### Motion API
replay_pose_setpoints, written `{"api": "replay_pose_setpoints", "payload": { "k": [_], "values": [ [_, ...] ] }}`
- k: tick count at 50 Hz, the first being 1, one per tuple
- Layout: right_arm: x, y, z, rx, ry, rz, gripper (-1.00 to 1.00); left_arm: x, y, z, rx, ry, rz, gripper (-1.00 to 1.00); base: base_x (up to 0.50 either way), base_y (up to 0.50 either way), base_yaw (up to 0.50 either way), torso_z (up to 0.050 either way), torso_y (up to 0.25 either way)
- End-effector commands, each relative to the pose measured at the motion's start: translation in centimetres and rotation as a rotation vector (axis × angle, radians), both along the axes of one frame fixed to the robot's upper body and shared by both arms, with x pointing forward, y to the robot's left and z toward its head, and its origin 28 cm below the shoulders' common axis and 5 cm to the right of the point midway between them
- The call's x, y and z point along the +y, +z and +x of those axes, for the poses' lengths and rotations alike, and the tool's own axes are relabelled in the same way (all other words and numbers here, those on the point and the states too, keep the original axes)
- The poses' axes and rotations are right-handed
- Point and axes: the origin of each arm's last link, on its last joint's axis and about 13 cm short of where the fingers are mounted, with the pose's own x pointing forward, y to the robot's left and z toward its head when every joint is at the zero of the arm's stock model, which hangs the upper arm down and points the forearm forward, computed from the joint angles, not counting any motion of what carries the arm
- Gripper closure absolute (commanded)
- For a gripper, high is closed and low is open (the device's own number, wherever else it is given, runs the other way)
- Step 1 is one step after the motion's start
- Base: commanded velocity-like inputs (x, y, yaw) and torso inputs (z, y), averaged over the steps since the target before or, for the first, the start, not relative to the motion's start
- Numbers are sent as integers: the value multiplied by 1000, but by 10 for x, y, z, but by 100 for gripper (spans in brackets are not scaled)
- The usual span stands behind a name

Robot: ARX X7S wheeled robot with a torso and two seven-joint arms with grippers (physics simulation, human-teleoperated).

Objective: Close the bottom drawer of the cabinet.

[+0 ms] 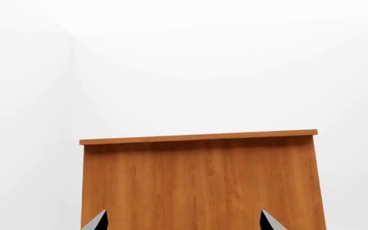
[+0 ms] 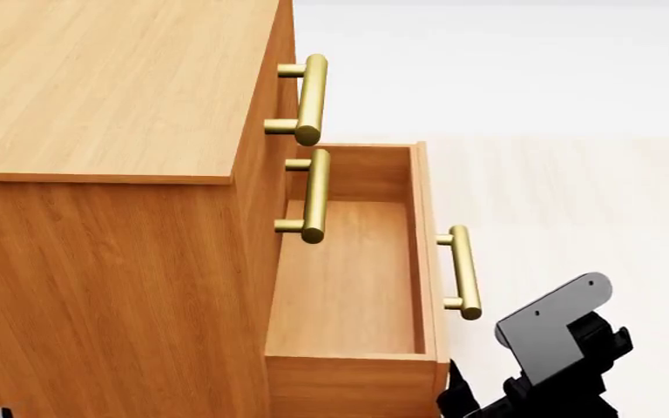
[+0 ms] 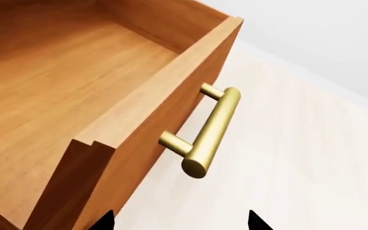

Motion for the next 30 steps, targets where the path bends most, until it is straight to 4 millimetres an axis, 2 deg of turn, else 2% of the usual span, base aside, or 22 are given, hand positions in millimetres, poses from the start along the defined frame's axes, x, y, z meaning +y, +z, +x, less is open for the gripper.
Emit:
{"api": "replay_pose_setpoints", "payload": {
  "k": [1, 30],
  "values": [
    [9, 1, 9, -2, 40, 27, -100, 2, 2, 0, -15, 14, 5, -100, 0, 0, 0, 0, 0],
    [23, 1, 21, 11, 101, 13, -100, 2, 1, -1, -15, 15, 5, -100, 0, 0, 0, 0, 0]
  ]
}}
